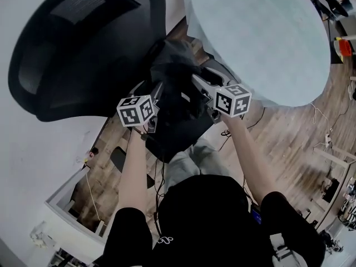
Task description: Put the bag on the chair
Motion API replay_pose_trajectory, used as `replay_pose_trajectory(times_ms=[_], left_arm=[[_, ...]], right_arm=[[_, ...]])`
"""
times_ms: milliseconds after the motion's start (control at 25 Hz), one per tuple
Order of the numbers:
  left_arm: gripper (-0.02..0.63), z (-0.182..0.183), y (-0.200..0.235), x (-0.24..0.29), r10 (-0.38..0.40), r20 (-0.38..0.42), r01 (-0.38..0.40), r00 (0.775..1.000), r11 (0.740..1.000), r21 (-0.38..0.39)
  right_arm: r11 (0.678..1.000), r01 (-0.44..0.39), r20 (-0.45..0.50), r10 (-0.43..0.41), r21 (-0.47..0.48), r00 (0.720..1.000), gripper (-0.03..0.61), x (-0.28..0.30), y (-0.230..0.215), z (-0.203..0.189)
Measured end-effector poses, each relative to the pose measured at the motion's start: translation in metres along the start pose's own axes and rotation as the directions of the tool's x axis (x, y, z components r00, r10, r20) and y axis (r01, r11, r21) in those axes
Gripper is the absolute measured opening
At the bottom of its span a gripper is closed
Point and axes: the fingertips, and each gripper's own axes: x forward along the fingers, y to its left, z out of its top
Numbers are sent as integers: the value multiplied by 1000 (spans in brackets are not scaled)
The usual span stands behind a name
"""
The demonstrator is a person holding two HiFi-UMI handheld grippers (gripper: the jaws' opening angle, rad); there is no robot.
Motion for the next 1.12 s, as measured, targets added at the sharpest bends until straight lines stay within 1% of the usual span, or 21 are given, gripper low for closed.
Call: replay_pose_trajectory(times_ms=[120, 240, 280, 360, 440, 480, 520, 600, 680, 760, 800, 880, 960, 1040, 1120], left_arm=[[242, 25, -11, -30, 37, 89, -38, 995, 999, 8], [228, 67, -37, -57, 40, 194, -53, 980, 997, 64], [219, 80, -48, -64, 35, 221, -56, 975, 994, 91], [178, 101, -66, -77, 24, 257, -63, 966, 988, 143], [155, 118, -82, -92, 16, 293, -68, 956, 983, 170], [136, 128, -90, -102, 10, 322, -71, 947, 981, 178], [113, 140, -98, -112, 4, 358, -77, 934, 979, 188], [62, 164, -115, -136, -9, 439, -94, 898, 973, 211], [-2, 183, -131, -160, -15, 513, -111, 858, 970, 215], [2, 196, -141, -176, -1, 563, -128, 826, 974, 189], [2, 201, -143, -181, 19, 578, -141, 816, 976, 166], [2, 207, -144, -192, 74, 602, -180, 795, 977, 116], [2, 209, -147, -208, 112, 636, -212, 764, 974, 83], [2, 208, -149, -222, 146, 660, -251, 737, 966, 66], [2, 206, -147, -232, 176, 667, -297, 724, 952, 70]], right_arm=[[1000, 2, 53, -1, -25, 999, 246, -20, 6, 24], [998, -16, 116, 22, -54, 993, 221, -36, 23, 54], [998, -26, 139, 35, -65, 990, 203, -42, 31, 65], [995, -44, 185, 61, -93, 981, 149, -52, 47, 87], [991, -61, 235, 89, -120, 968, 90, -62, 63, 110], [989, -69, 261, 102, -132, 960, 49, -67, 71, 122], [987, -78, 287, 117, -143, 951, 10, -71, 78, 136], [980, -105, 337, 156, -167, 929, 6, -80, 94, 165], [974, -132, 388, 195, -184, 901, 6, -93, 111, 191], [971, -150, 439, 219, -188, 871, 6, -107, 127, 211], [970, -151, 459, 223, -188, 860, 6, -112, 135, 218], [971, -130, 478, 213, -202, 852, 6, -117, 149, 225], [966, -92, 476, 202, -243, 856, 6, -121, 161, 225], [954, -63, 477, 202, -292, 856, 6, -126, 171, 225], [945, -35, 476, 196, -326, 857, 6, -129, 175, 225]])
